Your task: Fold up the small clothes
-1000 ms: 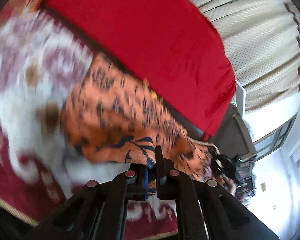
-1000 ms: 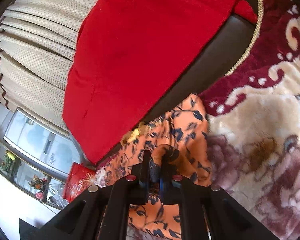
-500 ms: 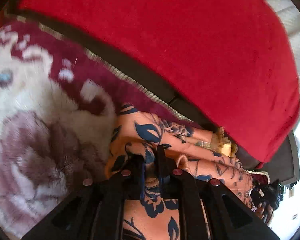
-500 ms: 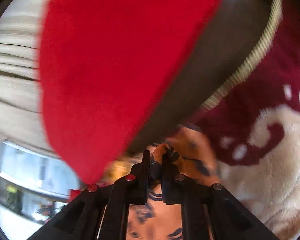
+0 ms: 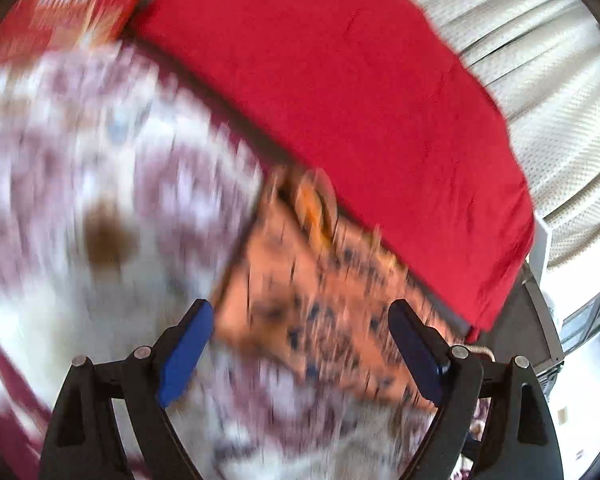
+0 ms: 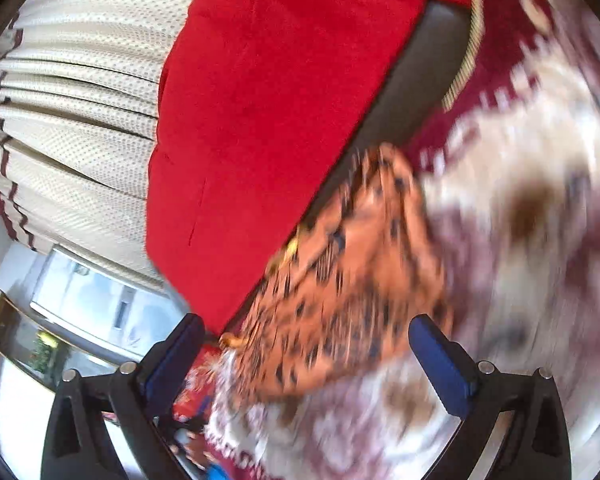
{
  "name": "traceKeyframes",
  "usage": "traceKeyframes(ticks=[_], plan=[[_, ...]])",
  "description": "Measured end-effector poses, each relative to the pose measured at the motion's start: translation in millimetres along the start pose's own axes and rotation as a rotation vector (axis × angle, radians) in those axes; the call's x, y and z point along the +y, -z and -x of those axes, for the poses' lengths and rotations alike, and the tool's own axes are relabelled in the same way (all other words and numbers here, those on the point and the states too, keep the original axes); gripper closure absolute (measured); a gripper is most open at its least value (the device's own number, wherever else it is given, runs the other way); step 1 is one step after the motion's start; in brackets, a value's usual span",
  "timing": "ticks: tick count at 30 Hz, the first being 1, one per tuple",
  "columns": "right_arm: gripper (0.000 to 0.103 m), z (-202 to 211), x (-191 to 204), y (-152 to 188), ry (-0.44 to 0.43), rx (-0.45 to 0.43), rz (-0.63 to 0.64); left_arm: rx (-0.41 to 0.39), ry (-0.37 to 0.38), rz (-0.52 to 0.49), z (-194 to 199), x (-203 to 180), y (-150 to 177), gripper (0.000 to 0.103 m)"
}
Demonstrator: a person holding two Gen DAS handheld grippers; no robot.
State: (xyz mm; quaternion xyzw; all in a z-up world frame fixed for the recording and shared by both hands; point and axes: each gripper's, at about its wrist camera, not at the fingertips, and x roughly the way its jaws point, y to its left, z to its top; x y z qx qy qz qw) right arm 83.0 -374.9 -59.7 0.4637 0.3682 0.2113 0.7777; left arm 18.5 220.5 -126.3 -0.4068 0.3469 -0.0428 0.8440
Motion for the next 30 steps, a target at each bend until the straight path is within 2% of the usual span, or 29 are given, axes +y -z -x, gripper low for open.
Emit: traceKeyframes(ticks=[2, 4, 9, 10, 11, 12, 13, 14, 15, 16, 17, 19, 27, 30], plan=[[0.0, -11, -11, 12, -0.007, 0.024, -0.054, 0.044, -0.02, 0.045, -20, 6, 14, 0.014], [0.001, -28, -21, 20, -0.006, 0.033, -0.104, 0.036, -0.055, 0.069, -39, 9, 12, 0.014], [0.003, -62, -18, 11, 0.129, 0.008, -0.146, 0.031, -0.108, 0.136, -62, 7, 2, 0.015], [0.01, -64, -16, 9, 0.141, -0.005, -0.147, 0.022, -0.115, 0.143, -64, 6, -1, 0.02], [0.016, -66, -15, 6, 0.154, -0.009, -0.156, 0.022, -0.127, 0.145, -65, 5, -6, 0.048], [0.033, -68, -18, 4, 0.164, -0.013, -0.18, 0.047, -0.165, 0.143, -70, 6, -9, 0.072], [0.057, -72, -23, 3, 0.173, -0.013, -0.22, 0.073, -0.192, 0.156, -74, 9, -12, 0.075], [0.066, -77, -30, 0, 0.198, -0.008, -0.246, 0.082, -0.189, 0.162, -76, 12, -15, 0.085], [0.072, -81, -36, -4, 0.221, -0.01, -0.258, 0.095, -0.198, 0.151, -78, 12, -18, 0.089], [0.082, -84, -41, -6, 0.221, -0.017, -0.264, 0.104, -0.212, 0.129, -77, 8, -21, 0.09], [0.086, -85, -42, -8, 0.223, -0.019, -0.262, 0.099, -0.219, 0.105, -74, 2, -25, 0.092], [0.093, -83, -26, -13, 0.254, -0.015, -0.176, 0.067, -0.21, 0.066, -60, -13, -30, 0.092], [0.095, -23, 80, -19, 0.17, -0.085, 0.093, -0.064, -0.065, -0.076, 47, -91, -31, 0.093], [0.095, 17, 95, -4, 0.134, -0.09, 0.136, -0.058, -0.057, -0.117, 86, -85, -1, 0.092]])
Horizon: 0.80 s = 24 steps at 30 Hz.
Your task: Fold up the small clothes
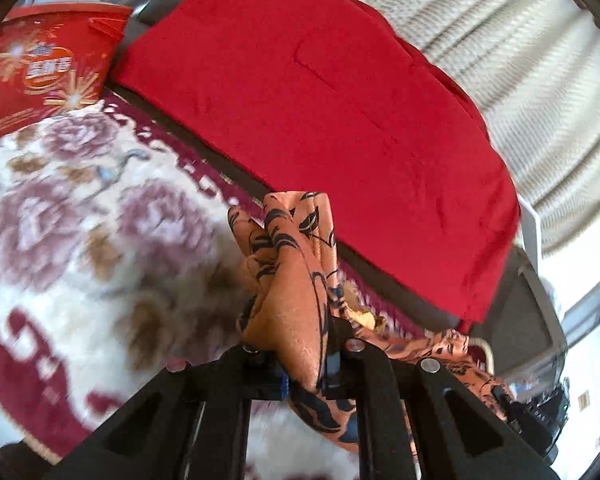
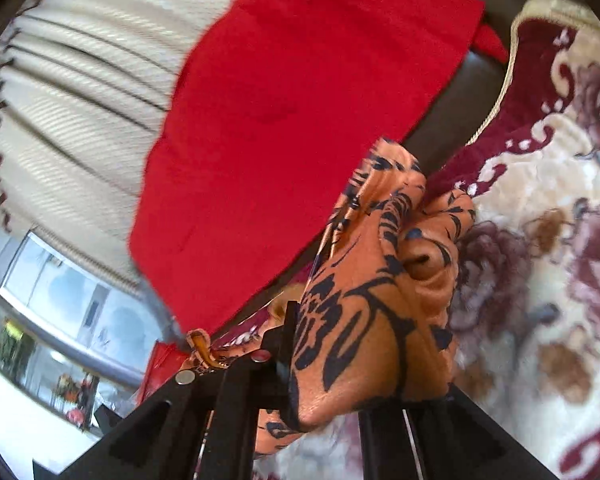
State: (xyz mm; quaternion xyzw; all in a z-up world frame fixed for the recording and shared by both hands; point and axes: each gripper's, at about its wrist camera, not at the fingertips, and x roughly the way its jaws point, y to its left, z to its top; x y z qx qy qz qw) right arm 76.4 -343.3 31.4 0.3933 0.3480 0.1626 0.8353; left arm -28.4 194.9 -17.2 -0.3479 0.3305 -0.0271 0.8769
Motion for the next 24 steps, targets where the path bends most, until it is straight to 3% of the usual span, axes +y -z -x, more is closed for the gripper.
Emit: traceKeyframes(ticks=[2, 4, 5, 6, 8, 10, 11, 12, 13, 14, 17, 21, 24], plan=[[0.095, 25, -7, 19, 0.001, 0.006, 0.013, 0.042, -0.015, -0.003, -2, 17, 31, 0.092], [0.091, 50, -40, 49, 0.016, 0.043, 0.003, 0.126, -0.042, 0.003, -14, 44, 68, 0.088], [0.09, 54, -62, 63, 0.043, 0.069, -0.013, 0.195, -0.086, 0.015, -28, 62, 86, 0.086], [0.087, 53, -85, 78, 0.102, 0.109, -0.035, 0.277, -0.139, 0.047, -44, 84, 103, 0.077], [0.082, 45, -132, 104, 0.224, 0.228, -0.098, 0.273, -0.073, 0.106, -41, 107, 111, 0.074], [0.076, 55, -161, 117, 0.163, 0.228, -0.178, 0.243, -0.084, 0.084, -24, 103, 99, 0.067], [0.072, 66, -165, 117, 0.153, 0.208, -0.191, 0.204, -0.113, 0.059, -15, 99, 90, 0.056], [0.062, 78, -164, 114, 0.18, 0.179, -0.167, 0.158, -0.141, 0.034, -6, 95, 81, 0.049], [0.044, 90, -162, 107, 0.225, 0.135, -0.13, 0.115, -0.159, 0.005, 1, 90, 70, 0.048], [0.04, 100, -158, 106, 0.249, 0.11, -0.109, 0.088, -0.163, -0.025, 5, 86, 59, 0.048], [0.04, 105, -143, 81, 0.249, 0.086, -0.029, 0.076, -0.15, -0.106, -4, 74, 31, 0.044], [0.04, 83, -107, 34, 0.229, 0.06, 0.168, 0.147, -0.118, -0.22, -30, 58, 23, 0.044], [0.04, 64, -96, 12, 0.211, 0.061, 0.171, 0.201, -0.097, -0.266, -49, 46, 19, 0.044]])
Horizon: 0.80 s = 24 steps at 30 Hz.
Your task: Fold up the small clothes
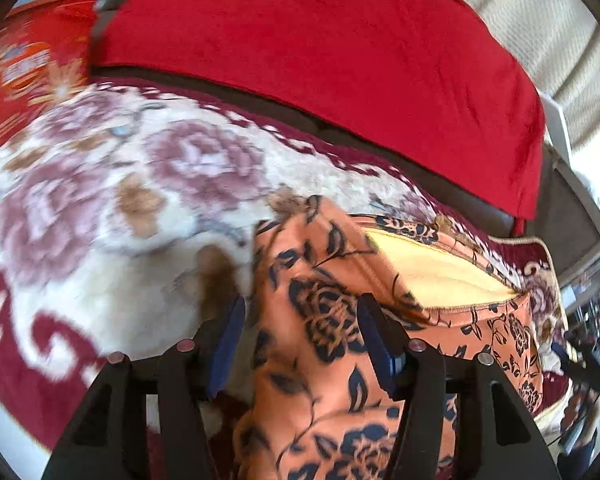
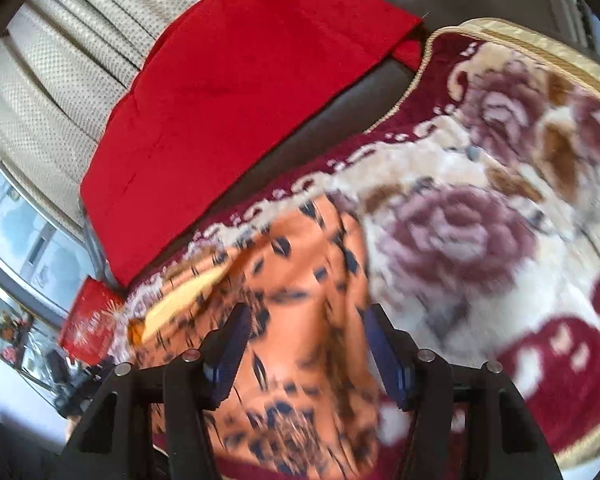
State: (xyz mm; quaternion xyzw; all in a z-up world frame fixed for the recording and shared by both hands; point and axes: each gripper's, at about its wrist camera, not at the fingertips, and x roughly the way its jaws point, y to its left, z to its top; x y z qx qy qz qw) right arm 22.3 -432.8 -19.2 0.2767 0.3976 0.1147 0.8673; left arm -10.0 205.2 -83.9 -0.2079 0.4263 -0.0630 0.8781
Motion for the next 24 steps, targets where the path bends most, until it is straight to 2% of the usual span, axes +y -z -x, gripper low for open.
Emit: traceKeyframes(ticks=[3, 8, 10, 11, 12, 14, 15, 17, 19, 20, 22, 23, 24], plan=[[0.04, -1, 6, 1, -0.026, 0.01, 0.001, 0.038, -0.006, -0.047, -29, -5, -16, 0.044], [0.04, -10, 5, 14, -0.004, 0.058, 0.008, 0.098, -0.021, -0.12, -62, -17, -37, 0.044], [0.04, -10, -2, 11, 0.01, 0.061, 0.0, 0.095, -0.015, -0.102, -69, -13, -46, 0.072], [0.04, -12, -5, 8, 0.013, 0.063, -0.003, 0.115, -0.025, -0.061, -74, -6, -51, 0.102], [0.04, -13, -6, 5, 0.014, 0.064, -0.004, 0.12, -0.038, 0.005, -78, 6, -56, 0.103], [0.04, -17, -7, -6, 0.029, 0.056, 0.005, 0.088, -0.072, 0.222, -80, 41, -61, 0.103], [0.04, -20, -7, -10, 0.036, 0.055, 0.003, 0.082, -0.087, 0.275, -79, 52, -60, 0.103], [0.04, -27, -7, -20, 0.029, 0.059, -0.007, 0.075, -0.058, 0.291, -75, 58, -55, 0.103], [0.04, -37, -5, -28, 0.009, 0.076, 0.0, 0.054, -0.022, 0.258, -63, 53, -49, 0.103], [0.04, -41, -3, -30, 0.01, 0.083, 0.015, 0.044, 0.001, 0.225, -57, 49, -47, 0.098], [0.04, -51, 2, -36, 0.025, 0.088, 0.064, 0.042, 0.022, 0.144, -49, 38, -44, 0.078], [0.04, -59, 3, -40, 0.035, 0.095, 0.09, 0.036, 0.018, 0.106, -47, 34, -43, 0.054], [0.041, -64, 3, -43, 0.042, 0.101, 0.103, 0.022, 0.011, 0.071, -44, 29, -41, 0.035]])
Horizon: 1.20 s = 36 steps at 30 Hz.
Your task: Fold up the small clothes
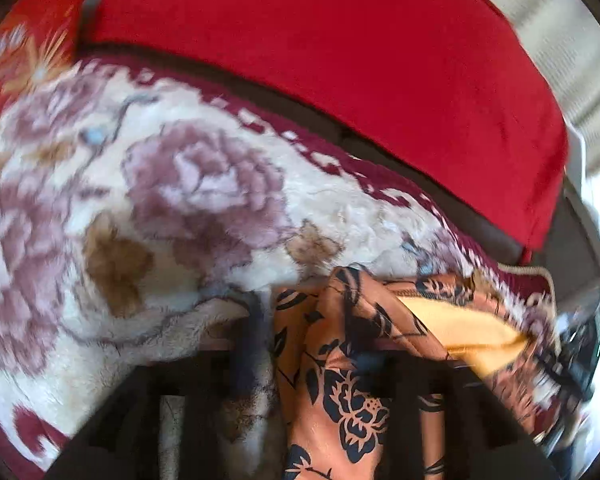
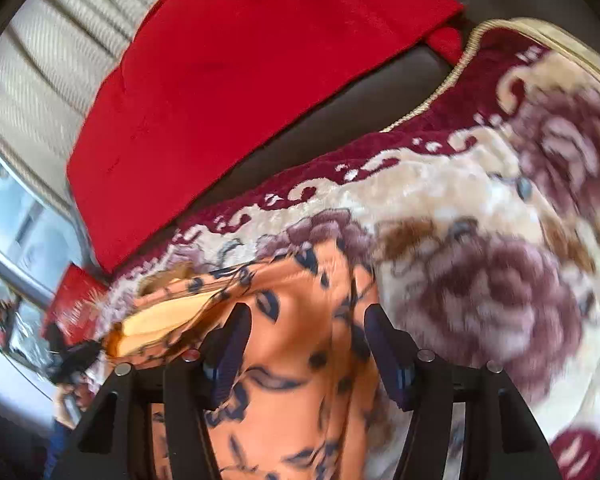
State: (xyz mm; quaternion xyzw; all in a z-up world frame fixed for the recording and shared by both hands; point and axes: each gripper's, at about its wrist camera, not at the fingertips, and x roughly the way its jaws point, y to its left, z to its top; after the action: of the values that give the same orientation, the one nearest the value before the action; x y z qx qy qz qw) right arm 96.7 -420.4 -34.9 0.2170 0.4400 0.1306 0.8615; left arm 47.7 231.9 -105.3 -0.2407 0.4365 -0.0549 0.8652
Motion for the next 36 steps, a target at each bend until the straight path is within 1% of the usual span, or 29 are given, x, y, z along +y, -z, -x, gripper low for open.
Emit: traceKeyframes(ticks=[1, 2, 6, 8, 9, 10, 11, 12, 14, 15, 17, 18, 19, 20, 22, 23, 24, 26, 27, 29, 31, 32, 33, 34, 36], plan=[[0.041, -7, -1, -4, 0.013, 0.004, 0.009, -0.016, 0.001, -0.019, 3, -2, 2, 0.033], [0.041, -13, -2, -8, 0.019, 0.009, 0.018, -0.026, 0.008, -0.037, 4, -5, 3, 0.033], [0.041, -35, 7, -17, 0.043, 0.012, 0.103, 0.012, 0.028, -0.059, -11, -11, 6, 0.033], [0.054, -46, 13, -19, 0.042, 0.03, 0.134, 0.035, 0.026, -0.071, -22, -17, 5, 0.033], [0.075, -52, 17, -18, 0.043, 0.049, 0.151, 0.041, 0.025, -0.076, -28, -18, 5, 0.033], [0.084, -55, 20, -18, 0.052, 0.066, 0.16, 0.048, 0.02, -0.084, -32, -20, 5, 0.037], [0.087, -55, 23, -17, 0.062, 0.067, 0.166, 0.061, 0.014, -0.1, -35, -23, 4, 0.078], [0.091, -52, 25, -17, 0.067, 0.062, 0.171, 0.089, -0.011, -0.123, -38, -26, 2, 0.097], [0.092, -37, 31, -19, 0.073, 0.01, 0.165, 0.048, -0.035, -0.127, -34, -27, 0, 0.097], [0.093, -28, 32, -22, 0.072, -0.019, 0.154, 0.038, -0.044, -0.101, -33, -24, -3, 0.097], [0.093, -24, 28, -29, 0.073, -0.034, 0.12, 0.048, -0.046, -0.017, -40, -11, -6, 0.097], [0.093, -32, 19, -32, 0.088, -0.019, 0.078, 0.066, -0.048, 0.026, -45, -4, -6, 0.097], [0.093, -40, 12, -34, 0.098, 0.005, 0.053, 0.07, -0.052, 0.039, -47, -1, -5, 0.097], [0.093, -52, 3, -34, 0.102, 0.042, 0.019, 0.066, -0.057, 0.035, -47, -2, -3, 0.097], [0.093, -64, -7, -29, 0.091, 0.068, -0.018, 0.055, -0.063, 0.027, -42, -3, 0, 0.097], [0.093, -65, -9, -27, 0.079, 0.066, -0.031, 0.054, -0.062, 0.03, -40, -3, 0, 0.097], [0.089, -65, -11, -27, 0.062, 0.06, -0.052, 0.053, -0.06, 0.037, -39, -2, 0, 0.096], [0.086, -59, -20, -28, 0.024, 0.048, -0.108, 0.044, -0.045, 0.064, -34, 1, -2, 0.095], [0.08, -55, -23, -28, 0.013, 0.039, -0.127, 0.05, -0.04, 0.077, -30, 2, -1, 0.095], [0.07, -39, -27, -26, 0.0, 0.007, -0.166, 0.043, -0.043, 0.069, -18, -1, 2, 0.093], [0.028, -19, -31, -19, 0.008, -0.02, -0.186, 0.016, -0.038, 0.039, -1, -6, 9, 0.085], [0.026, -4, -32, -13, -0.002, -0.047, -0.196, -0.001, -0.04, 0.024, 10, -10, 14, 0.076], [0.026, 8, -34, -9, -0.017, -0.062, -0.202, -0.019, -0.038, 0.011, 21, -12, 20, 0.066], [0.026, 23, -35, 0, -0.042, -0.075, -0.213, -0.045, -0.035, -0.004, 35, -17, 30, 0.06], [0.026, 52, -37, 20, -0.084, -0.112, -0.239, -0.081, -0.045, -0.017, 54, -27, 45, 0.034]])
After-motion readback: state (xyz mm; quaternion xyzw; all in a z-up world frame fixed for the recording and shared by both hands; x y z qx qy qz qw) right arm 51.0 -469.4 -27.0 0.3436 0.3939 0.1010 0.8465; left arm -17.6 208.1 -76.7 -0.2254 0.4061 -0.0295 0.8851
